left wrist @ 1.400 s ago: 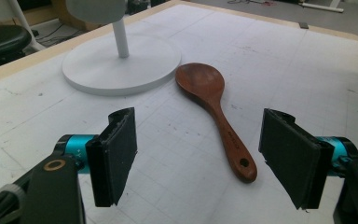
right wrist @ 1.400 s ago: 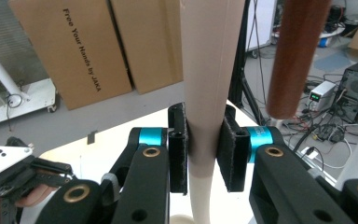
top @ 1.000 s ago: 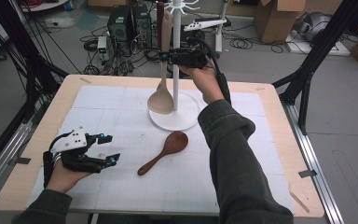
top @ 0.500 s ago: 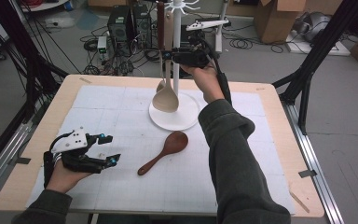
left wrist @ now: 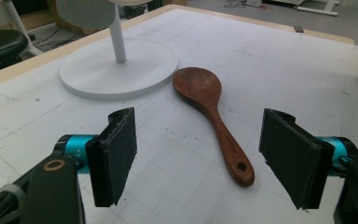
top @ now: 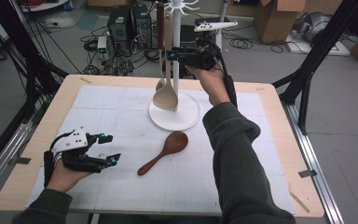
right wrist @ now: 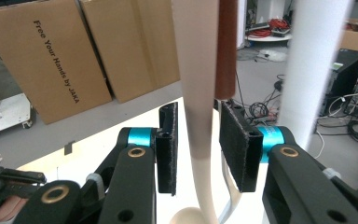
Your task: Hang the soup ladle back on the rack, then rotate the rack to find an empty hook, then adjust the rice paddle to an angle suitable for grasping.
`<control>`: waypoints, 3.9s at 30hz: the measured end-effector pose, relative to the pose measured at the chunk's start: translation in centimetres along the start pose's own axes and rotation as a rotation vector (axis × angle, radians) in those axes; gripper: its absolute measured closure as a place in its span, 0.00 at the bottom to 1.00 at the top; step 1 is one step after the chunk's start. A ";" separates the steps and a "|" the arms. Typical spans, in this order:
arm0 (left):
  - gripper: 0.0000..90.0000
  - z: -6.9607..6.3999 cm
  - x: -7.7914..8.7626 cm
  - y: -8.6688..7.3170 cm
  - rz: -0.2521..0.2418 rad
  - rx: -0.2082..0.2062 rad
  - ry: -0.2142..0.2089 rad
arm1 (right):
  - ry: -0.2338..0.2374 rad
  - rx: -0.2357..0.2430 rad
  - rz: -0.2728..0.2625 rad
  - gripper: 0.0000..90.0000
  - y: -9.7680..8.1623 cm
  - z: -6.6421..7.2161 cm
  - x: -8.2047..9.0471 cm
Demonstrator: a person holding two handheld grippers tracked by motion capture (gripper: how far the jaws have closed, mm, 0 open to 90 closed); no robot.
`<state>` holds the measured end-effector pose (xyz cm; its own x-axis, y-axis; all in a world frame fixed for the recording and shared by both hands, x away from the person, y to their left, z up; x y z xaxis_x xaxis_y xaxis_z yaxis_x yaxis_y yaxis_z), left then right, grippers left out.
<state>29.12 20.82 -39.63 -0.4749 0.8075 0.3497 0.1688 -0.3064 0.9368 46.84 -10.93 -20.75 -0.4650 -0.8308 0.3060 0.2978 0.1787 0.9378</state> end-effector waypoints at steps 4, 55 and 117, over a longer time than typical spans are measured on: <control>0.31 0.0 0.0 0.0 -0.001 0.000 0.002 | 0.004 -0.001 -0.014 0.80 0.1 -0.3 1.2; 0.31 0.4 0.1 -0.1 -0.008 0.011 0.003 | 0.035 0.084 -0.121 1.00 7.4 -0.2 4.7; 0.32 0.3 -0.1 0.1 -0.010 0.022 0.028 | 0.060 0.029 -0.025 0.40 -4.8 2.6 6.1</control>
<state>29.42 20.82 -39.56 -0.5003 0.7961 0.3406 0.1832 -0.2871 0.9402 40.38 -15.52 -22.96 -0.4206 -0.8654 0.2723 0.2620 0.1714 0.9497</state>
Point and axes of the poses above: each handheld gripper's, and its own axes: x roughly backward along the jaws, y roughly out of its top, z roughly to its left, the point moved 3 cm from there along -x, roughly forward along the jaws, and after that the axes turned 2 degrees about -x, right-handed, at the moved point
